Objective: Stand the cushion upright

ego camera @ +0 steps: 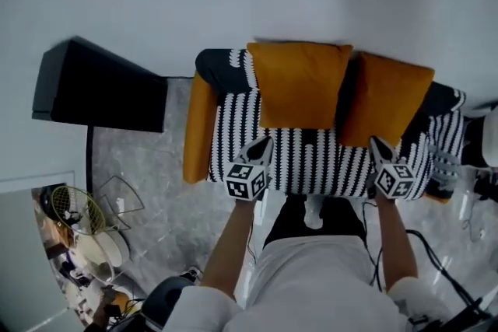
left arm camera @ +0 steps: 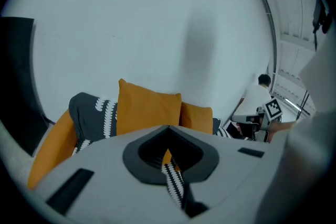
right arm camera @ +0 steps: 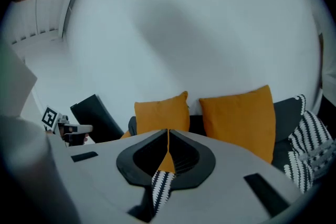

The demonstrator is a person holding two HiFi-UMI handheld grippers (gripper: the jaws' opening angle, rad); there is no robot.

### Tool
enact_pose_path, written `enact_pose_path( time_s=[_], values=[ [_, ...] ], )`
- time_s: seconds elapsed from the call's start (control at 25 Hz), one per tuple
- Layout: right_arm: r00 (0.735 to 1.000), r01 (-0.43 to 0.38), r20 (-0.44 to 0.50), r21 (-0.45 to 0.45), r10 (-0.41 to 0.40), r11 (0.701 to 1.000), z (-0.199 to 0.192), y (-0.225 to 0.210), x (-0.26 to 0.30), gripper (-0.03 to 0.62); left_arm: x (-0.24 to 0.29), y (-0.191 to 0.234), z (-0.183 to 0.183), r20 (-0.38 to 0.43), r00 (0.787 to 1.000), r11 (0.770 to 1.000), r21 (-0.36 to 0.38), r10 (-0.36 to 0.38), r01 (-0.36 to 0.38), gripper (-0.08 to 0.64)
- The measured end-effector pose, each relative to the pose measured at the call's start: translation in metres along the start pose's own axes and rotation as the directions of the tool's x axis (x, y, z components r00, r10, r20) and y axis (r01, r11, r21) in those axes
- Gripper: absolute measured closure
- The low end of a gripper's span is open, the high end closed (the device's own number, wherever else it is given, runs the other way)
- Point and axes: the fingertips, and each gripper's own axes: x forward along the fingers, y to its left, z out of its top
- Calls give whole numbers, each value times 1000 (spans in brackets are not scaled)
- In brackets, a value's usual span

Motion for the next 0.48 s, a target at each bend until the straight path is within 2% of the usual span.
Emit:
enact_pose_path(
  time_s=[0.16, 0.28, 0.48],
  values=[
    [1000, -17, -21, 10, 17, 1000, -12, 2, -48, 553, -33, -19, -18, -4, 1000, 998, -70, 3, -3, 558],
    [998, -49, -48, -21, 48, 999, -22, 4, -73, 552, -50, -41, -28, 7, 1000, 995, -96, -15, 16, 559],
    [996, -91, -10, -45, 90, 995, -20, 14, -122, 552, -80, -86, -40, 22, 999, 998, -63, -27, 28, 560]
  ],
)
